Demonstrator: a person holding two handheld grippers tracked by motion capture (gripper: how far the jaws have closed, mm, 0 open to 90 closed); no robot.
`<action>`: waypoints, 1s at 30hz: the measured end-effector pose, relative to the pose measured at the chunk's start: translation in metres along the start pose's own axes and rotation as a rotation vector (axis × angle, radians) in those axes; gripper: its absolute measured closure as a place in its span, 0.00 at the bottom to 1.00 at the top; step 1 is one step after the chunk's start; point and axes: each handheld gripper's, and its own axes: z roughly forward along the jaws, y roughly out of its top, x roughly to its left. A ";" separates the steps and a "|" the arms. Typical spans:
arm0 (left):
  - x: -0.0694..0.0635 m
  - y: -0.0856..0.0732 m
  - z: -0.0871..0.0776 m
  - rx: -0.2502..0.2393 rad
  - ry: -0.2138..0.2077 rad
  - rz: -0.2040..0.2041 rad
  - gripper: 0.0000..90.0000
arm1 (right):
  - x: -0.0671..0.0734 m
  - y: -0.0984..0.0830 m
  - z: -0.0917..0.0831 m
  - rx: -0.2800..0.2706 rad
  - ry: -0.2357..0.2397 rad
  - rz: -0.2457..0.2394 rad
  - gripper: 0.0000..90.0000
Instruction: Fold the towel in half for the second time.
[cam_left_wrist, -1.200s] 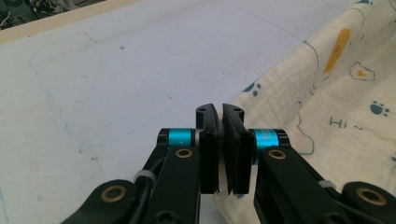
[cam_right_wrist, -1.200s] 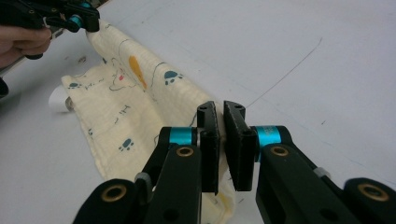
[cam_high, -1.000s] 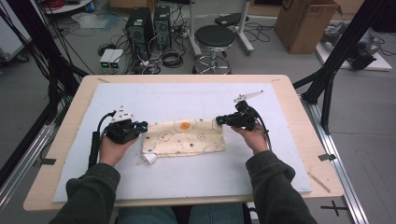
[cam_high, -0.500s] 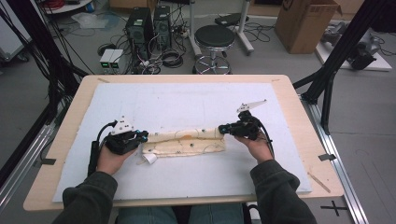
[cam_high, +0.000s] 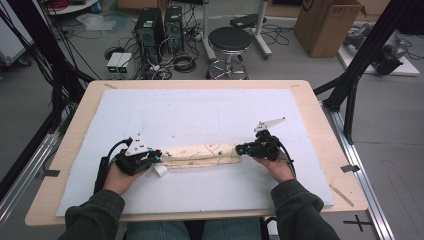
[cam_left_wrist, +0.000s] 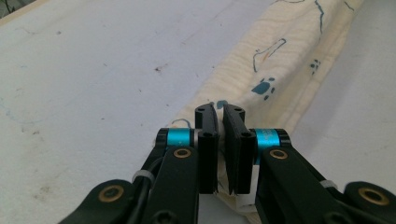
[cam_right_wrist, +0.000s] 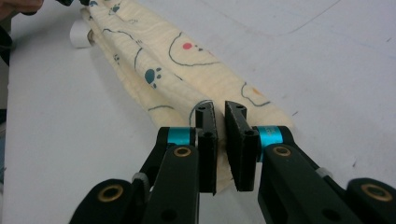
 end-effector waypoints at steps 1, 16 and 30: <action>0.000 -0.002 0.000 -0.005 -0.007 -0.007 0.93 | 0.001 -0.002 0.000 0.005 0.001 0.001 0.92; 0.000 -0.005 -0.024 -0.092 -0.124 -0.060 0.64 | 0.018 -0.002 -0.019 -0.035 0.018 -0.047 0.66; -0.006 0.025 0.017 -0.056 -0.139 -0.053 0.93 | 0.031 0.034 0.018 -0.001 0.014 -0.142 0.72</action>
